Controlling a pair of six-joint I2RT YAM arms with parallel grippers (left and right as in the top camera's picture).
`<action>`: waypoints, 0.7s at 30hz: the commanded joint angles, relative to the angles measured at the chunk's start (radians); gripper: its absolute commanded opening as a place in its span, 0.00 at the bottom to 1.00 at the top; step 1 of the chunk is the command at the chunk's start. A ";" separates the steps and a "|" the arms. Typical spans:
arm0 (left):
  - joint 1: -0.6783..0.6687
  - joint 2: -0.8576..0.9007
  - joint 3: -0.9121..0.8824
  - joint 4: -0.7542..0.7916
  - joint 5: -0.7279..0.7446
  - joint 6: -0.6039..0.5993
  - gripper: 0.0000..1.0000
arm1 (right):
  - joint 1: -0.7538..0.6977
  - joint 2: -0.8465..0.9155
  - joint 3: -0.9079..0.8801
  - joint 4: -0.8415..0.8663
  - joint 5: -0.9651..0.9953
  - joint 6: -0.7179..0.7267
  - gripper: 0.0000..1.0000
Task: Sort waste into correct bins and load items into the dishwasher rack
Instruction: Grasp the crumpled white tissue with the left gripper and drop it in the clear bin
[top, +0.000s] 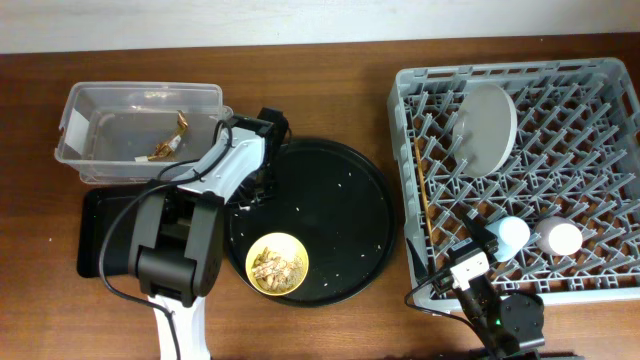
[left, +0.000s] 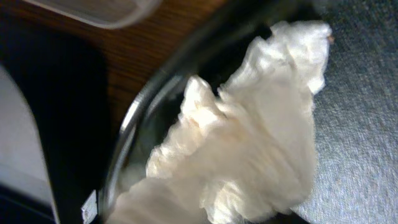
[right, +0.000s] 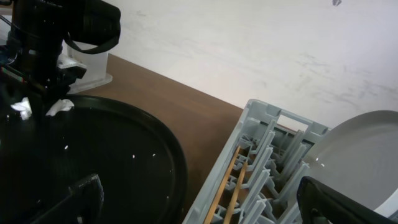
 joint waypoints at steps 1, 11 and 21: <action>-0.008 -0.014 -0.006 -0.032 0.060 0.013 0.41 | -0.006 -0.006 -0.008 0.000 -0.010 0.015 0.98; -0.008 -0.086 -0.001 0.101 -0.038 0.169 0.56 | -0.006 -0.006 -0.008 0.000 -0.010 0.015 0.98; -0.008 -0.044 0.146 -0.068 0.007 0.175 0.00 | -0.006 -0.006 -0.008 0.000 -0.009 0.015 0.98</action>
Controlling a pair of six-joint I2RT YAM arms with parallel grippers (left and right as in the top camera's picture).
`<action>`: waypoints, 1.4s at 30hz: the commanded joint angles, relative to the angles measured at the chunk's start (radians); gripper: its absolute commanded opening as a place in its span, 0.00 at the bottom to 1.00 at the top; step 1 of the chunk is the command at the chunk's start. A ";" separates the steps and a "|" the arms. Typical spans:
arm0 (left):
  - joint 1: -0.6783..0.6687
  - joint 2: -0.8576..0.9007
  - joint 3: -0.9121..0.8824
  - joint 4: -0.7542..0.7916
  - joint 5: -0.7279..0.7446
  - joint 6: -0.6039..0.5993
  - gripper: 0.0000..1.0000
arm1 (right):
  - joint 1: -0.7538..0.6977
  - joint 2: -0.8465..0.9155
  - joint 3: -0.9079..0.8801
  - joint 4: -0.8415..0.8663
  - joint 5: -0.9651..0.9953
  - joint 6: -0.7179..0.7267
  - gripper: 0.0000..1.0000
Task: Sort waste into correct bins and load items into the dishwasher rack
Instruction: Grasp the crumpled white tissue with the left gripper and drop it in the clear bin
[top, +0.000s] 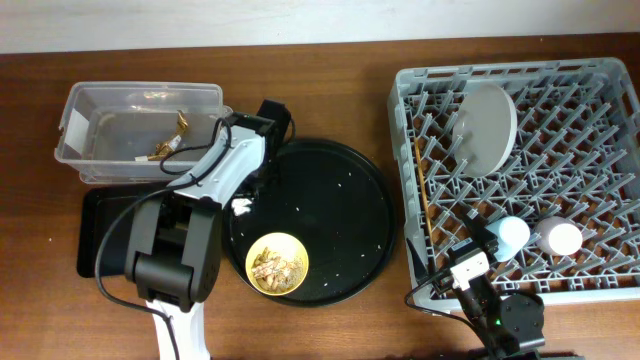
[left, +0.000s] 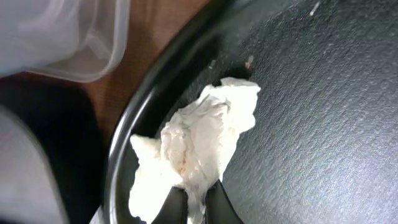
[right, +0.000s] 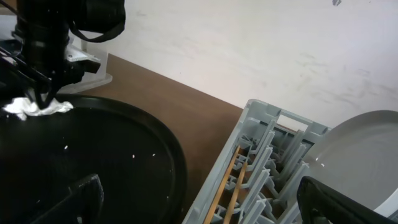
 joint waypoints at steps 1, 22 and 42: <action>0.001 -0.021 0.177 -0.162 0.008 0.010 0.00 | -0.006 -0.006 -0.008 0.000 -0.010 0.015 0.98; 0.001 -0.094 0.768 -0.599 0.167 0.074 0.78 | -0.006 -0.006 -0.008 0.000 -0.010 0.015 0.98; -0.153 -0.163 -0.235 0.179 0.179 0.117 0.78 | -0.006 -0.006 -0.008 0.000 -0.009 0.015 0.98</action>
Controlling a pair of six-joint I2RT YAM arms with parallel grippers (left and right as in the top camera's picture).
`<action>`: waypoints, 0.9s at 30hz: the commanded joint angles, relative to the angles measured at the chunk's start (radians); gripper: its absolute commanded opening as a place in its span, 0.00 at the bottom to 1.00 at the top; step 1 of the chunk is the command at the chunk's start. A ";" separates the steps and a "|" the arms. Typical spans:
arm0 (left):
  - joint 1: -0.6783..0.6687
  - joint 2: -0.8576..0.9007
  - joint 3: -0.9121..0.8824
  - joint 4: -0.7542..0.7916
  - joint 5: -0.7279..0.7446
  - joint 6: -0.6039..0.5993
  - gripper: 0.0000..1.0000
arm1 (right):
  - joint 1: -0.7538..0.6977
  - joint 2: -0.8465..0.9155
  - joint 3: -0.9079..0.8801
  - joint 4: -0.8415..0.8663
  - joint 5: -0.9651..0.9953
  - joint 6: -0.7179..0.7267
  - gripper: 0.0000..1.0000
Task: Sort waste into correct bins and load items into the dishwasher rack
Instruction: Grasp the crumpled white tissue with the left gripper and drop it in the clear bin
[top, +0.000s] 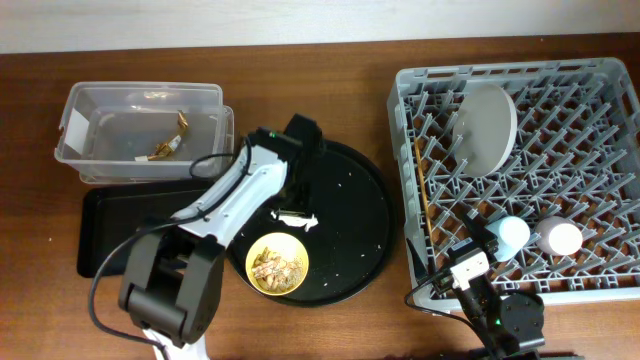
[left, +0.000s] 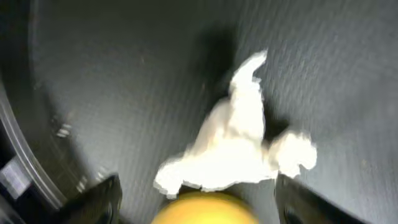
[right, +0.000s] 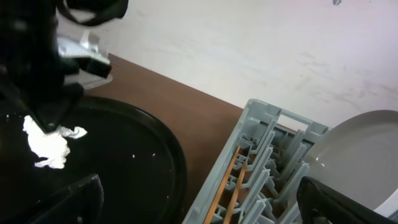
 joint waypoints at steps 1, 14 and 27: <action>0.002 -0.008 -0.154 0.201 0.033 0.013 0.78 | -0.006 -0.007 -0.008 0.000 -0.010 0.015 0.98; 0.335 -0.155 0.417 -0.055 -0.132 0.073 0.09 | -0.006 -0.007 -0.008 0.000 -0.010 0.015 0.98; 0.473 0.009 0.614 -0.116 -0.037 0.111 0.99 | -0.006 -0.007 -0.008 0.000 -0.010 0.015 0.98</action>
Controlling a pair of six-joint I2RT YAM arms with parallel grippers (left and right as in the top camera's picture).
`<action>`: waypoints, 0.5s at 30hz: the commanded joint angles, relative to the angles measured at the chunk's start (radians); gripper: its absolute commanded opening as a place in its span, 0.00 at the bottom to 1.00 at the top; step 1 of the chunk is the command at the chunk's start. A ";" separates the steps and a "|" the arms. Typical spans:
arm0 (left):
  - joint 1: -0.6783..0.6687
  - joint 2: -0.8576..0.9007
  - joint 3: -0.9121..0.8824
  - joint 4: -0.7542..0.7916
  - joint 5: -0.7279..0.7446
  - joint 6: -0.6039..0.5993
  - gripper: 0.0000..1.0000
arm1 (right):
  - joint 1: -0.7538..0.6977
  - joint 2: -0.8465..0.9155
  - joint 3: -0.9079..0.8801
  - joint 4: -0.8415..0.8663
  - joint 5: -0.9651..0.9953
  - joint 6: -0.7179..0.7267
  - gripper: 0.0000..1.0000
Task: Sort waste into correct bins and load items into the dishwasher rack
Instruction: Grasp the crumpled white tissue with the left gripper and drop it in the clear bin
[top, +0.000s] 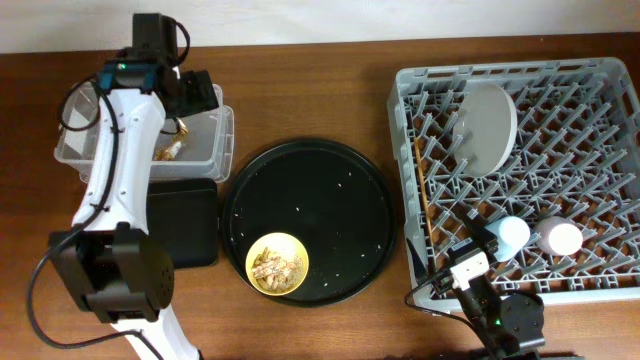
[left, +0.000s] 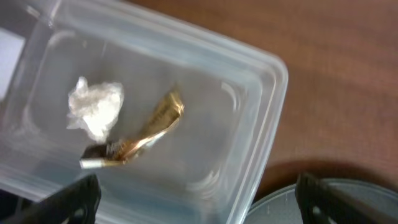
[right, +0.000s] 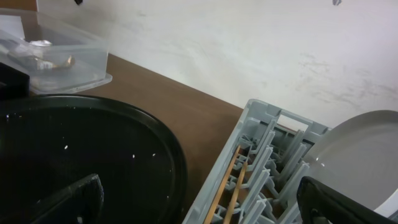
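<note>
My left gripper (top: 192, 98) hangs open over the clear plastic bin (top: 226, 140), nothing between its fingers (left: 79, 200). In the bin (left: 273, 81) lie a crumpled white napkin (left: 93, 109) and a gold wrapper (left: 152, 124). A yellow bowl (top: 277, 264) of food scraps sits at the near side of the round black tray (top: 330, 200). The grey dishwasher rack (top: 610, 80) on the right holds a plate (top: 487, 125), two cups (top: 512, 235) and chopsticks (top: 428, 215). My right gripper (right: 199, 202) rests open at the rack's near left corner.
A black rectangular bin (top: 190, 225) lies in front of the clear bin, left of the round tray. Small white crumbs dot the tray. The left arm stretches from the table's near edge up along the left side.
The napkin was at my left gripper over the round tray, by the yellow bowl. Now it lies in the clear bin and the gripper is open above it. The right arm is unchanged.
My left gripper was low at the round tray's left rim, right on the white napkin. Then it was shut on the napkin there. Then the napkin was over the tray beside the yellow bowl. Now the napkin is in the clear bin with the wrapper.
</note>
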 joint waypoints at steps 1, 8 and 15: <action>-0.003 -0.033 0.135 -0.147 0.044 0.020 0.99 | -0.006 -0.008 -0.007 -0.001 -0.010 0.015 0.98; -0.128 -0.181 0.198 -0.520 0.063 -0.061 0.83 | -0.006 -0.008 -0.007 -0.001 -0.010 0.015 0.98; -0.570 -0.225 -0.029 -0.606 -0.068 -0.359 0.83 | -0.006 -0.008 -0.007 -0.001 -0.010 0.015 0.98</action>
